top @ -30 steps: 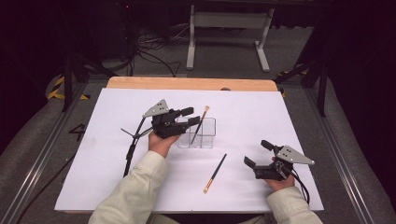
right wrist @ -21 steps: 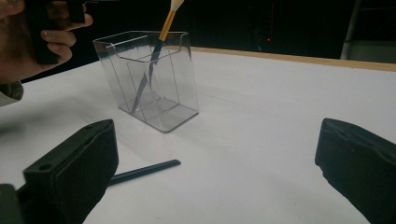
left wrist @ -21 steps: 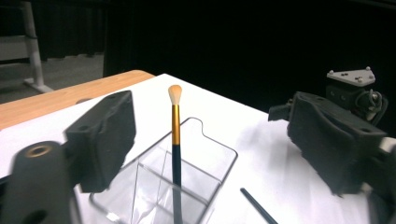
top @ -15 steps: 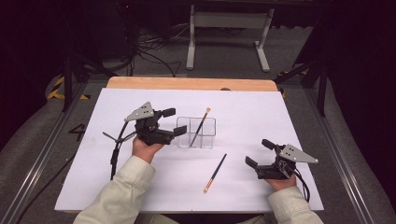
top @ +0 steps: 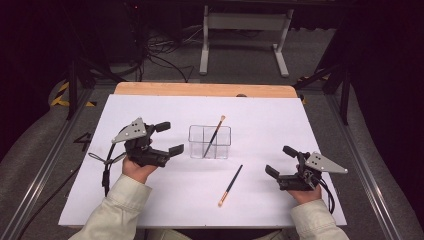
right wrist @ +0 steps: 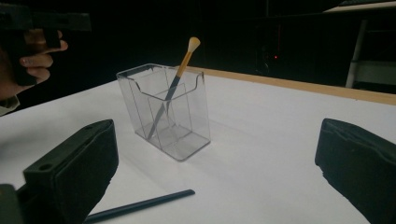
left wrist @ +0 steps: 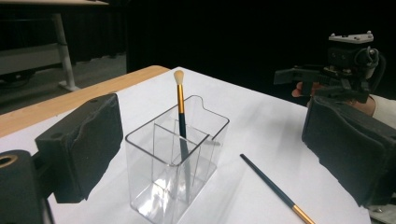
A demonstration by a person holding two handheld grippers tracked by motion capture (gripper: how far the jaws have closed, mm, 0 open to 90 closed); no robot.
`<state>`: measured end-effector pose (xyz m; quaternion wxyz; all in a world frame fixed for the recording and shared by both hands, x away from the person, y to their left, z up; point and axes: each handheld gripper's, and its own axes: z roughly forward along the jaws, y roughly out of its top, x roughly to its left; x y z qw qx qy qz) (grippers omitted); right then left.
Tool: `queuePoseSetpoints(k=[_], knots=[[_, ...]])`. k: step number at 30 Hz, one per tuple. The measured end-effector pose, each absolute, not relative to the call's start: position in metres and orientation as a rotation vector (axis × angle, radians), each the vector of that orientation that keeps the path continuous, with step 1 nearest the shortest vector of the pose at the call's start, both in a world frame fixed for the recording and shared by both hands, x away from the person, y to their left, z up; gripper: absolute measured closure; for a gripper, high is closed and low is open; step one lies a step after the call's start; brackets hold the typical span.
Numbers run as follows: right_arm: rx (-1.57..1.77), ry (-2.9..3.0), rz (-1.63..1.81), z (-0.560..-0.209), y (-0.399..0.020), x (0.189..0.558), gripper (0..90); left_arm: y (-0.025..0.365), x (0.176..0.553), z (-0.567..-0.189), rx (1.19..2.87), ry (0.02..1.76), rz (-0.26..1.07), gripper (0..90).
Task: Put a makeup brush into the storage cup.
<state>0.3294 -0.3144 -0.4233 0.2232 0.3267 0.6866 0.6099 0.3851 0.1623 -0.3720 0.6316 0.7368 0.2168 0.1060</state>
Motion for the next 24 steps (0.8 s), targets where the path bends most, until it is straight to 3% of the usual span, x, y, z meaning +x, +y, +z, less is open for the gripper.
queuePoseSetpoints(k=[24], knots=[[0.832, 1.918, 1.728, -0.395, -0.31, 0.339, 0.0, 0.207, 0.363, -0.382, 1.669, 0.553, 0.276, 5.1]])
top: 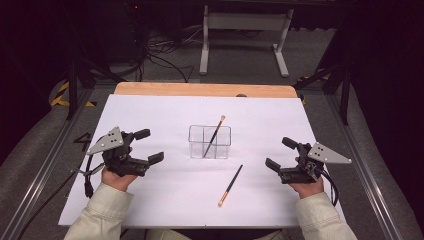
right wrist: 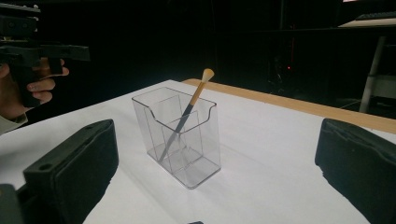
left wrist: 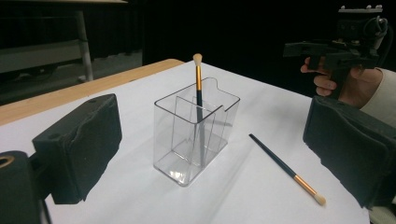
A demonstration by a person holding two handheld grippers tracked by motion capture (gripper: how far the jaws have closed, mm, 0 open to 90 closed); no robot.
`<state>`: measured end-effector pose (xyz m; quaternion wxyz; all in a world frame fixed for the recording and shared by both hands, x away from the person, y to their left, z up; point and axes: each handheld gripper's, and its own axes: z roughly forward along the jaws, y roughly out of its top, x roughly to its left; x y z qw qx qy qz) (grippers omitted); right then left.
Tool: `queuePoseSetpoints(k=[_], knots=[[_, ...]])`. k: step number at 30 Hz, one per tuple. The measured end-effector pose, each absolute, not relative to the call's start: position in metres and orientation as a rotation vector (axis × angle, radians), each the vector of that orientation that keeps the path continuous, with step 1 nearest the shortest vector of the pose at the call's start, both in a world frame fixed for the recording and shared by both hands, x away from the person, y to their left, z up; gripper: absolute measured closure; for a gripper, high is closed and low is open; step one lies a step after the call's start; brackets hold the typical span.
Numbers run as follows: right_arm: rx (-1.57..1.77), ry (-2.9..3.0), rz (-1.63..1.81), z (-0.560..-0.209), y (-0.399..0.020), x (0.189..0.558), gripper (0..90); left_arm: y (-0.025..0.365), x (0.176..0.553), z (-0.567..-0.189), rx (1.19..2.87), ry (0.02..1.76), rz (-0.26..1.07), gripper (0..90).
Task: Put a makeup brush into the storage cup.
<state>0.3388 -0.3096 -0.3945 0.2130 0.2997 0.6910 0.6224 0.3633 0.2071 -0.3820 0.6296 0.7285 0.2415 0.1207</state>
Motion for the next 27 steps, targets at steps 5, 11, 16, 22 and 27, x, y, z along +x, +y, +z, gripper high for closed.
queuePoseSetpoints(k=[5, 11, 16, 22, 27], knots=[[0.81, 1.945, 1.696, -0.388, -0.307, 0.341, 0.0, 0.215, 0.361, -0.385, 1.662, 0.573, 0.289, 5.0], [0.74, 2.065, 1.626, -0.379, -0.298, 0.348, 0.0, 0.222, 0.358, -0.389, 1.661, 0.61, 0.314, 4.9], [0.723, 2.116, 1.611, -0.371, -0.292, 0.353, 0.7, 0.229, 0.356, -0.394, 1.667, 0.634, 0.313, 4.6], [0.661, 2.217, 1.54, -0.354, -0.283, 0.361, 1.7, 0.236, 0.354, -0.4, 1.687, 0.672, 0.345, 4.5], [0.612, 2.335, 1.441, -0.344, -0.272, 0.366, 1.7, 0.239, 0.355, -0.404, 1.697, 0.694, 0.332, 4.3]])
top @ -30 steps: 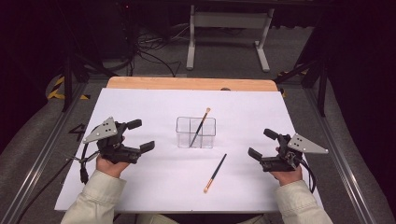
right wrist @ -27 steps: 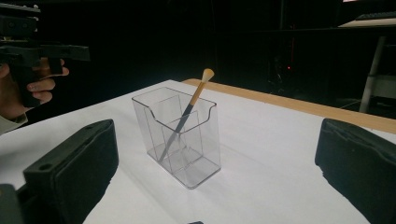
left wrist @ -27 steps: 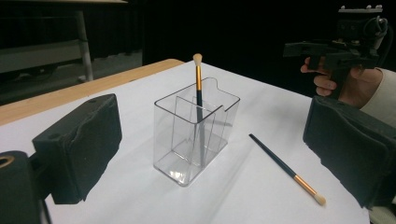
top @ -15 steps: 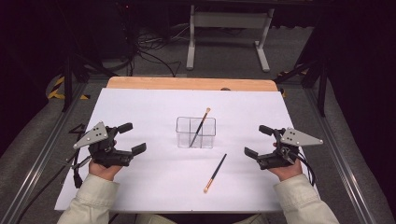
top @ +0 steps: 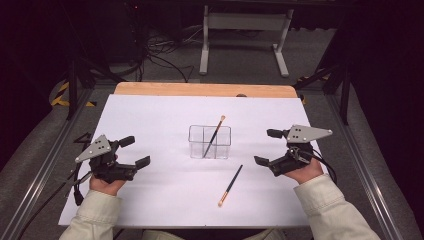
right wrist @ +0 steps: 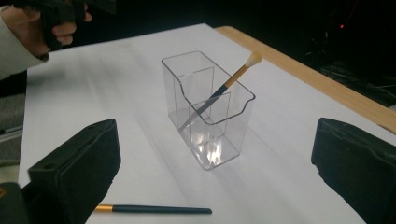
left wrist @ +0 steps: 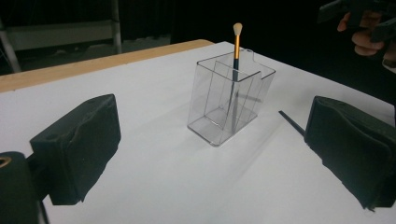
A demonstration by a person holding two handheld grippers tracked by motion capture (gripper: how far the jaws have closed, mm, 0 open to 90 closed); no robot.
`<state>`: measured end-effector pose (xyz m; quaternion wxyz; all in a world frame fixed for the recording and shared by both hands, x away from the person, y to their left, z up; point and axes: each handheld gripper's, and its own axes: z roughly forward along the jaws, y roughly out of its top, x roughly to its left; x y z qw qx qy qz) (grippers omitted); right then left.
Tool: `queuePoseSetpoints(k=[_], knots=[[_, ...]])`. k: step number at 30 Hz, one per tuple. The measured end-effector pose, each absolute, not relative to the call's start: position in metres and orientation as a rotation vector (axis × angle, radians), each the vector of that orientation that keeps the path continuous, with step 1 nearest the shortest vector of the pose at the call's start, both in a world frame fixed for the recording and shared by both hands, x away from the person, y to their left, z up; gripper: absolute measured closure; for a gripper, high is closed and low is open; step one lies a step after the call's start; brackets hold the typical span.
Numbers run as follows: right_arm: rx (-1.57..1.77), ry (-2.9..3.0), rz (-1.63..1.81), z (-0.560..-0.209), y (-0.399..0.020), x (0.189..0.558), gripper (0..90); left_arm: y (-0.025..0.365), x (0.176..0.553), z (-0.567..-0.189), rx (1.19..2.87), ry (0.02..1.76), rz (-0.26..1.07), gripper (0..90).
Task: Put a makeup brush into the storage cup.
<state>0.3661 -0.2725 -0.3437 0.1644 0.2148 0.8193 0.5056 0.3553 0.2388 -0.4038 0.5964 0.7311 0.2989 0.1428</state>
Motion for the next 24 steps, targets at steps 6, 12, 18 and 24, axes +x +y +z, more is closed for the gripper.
queuePoseSetpoints(k=[6, 12, 18, 24], knots=[[0.561, 2.401, 1.381, -0.334, -0.263, 0.372, 1.7, 0.241, 0.353, -0.403, 1.703, 0.701, 0.332, 4.3], [0.506, 2.491, 1.28, -0.33, -0.252, 0.375, 2.3, 0.244, 0.35, -0.405, 1.701, 0.712, 0.333, 4.1], [0.444, 2.555, 1.193, -0.325, -0.245, 0.378, 2.3, 0.249, 0.346, -0.406, 1.7, 0.723, 0.339, 4.0], [0.396, 2.596, 1.13, -0.318, -0.237, 0.38, 4.0, 0.25, 0.345, -0.406, 1.701, 0.724, 0.331, 4.1]])
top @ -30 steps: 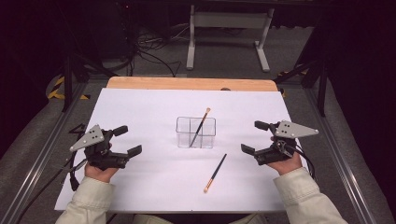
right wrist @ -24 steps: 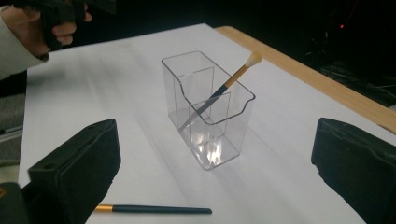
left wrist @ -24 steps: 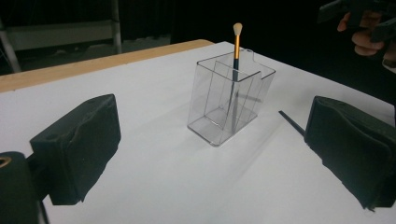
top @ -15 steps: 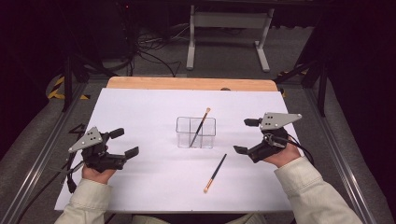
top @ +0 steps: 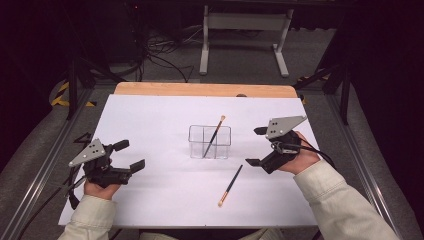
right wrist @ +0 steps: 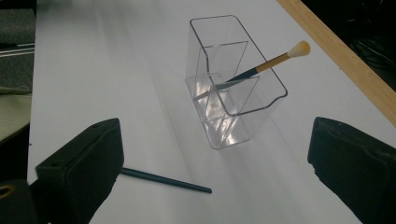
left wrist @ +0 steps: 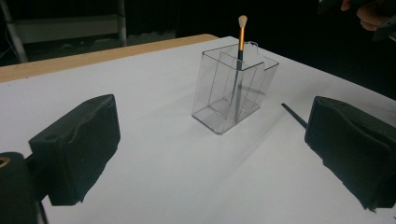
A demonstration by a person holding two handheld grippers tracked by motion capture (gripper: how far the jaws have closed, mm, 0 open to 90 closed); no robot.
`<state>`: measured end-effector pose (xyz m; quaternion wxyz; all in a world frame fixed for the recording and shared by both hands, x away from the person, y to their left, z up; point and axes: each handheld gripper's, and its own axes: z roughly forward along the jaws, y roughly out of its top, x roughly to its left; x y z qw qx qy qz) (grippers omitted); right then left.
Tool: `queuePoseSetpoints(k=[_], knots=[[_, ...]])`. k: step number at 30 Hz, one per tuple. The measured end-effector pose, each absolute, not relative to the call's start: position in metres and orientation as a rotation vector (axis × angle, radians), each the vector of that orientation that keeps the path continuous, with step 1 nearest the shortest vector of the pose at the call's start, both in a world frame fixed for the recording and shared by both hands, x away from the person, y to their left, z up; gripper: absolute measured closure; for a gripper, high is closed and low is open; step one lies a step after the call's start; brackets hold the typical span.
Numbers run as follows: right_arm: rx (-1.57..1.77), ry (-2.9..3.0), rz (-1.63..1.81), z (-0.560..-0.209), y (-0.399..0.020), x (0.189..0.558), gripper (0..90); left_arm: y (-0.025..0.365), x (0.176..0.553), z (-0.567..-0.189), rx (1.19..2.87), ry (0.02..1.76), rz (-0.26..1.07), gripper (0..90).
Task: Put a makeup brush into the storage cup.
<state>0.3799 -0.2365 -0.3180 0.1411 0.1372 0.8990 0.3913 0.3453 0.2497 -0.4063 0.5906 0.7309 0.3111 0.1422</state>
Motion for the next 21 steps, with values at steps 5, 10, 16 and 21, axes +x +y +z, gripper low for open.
queuePoseSetpoints(k=[5, 10, 16, 21], knots=[[0.381, 2.628, 1.084, -0.315, -0.233, 0.382, 3.9, 0.252, 0.345, -0.407, 1.684, 0.725, 0.319, 4.1], [0.359, 2.662, 1.049, -0.313, -0.23, 0.383, 4.0, 0.253, 0.342, -0.408, 1.7, 0.727, 0.329, 4.1], [0.332, 2.707, 1.01, -0.314, -0.223, 0.386, 4.3, 0.259, 0.337, -0.409, 1.689, 0.73, 0.323, 4.1], [0.314, 2.732, 0.983, -0.315, -0.218, 0.388, 4.4, 0.26, 0.335, -0.41, 1.687, 0.735, 0.327, 4.2]])
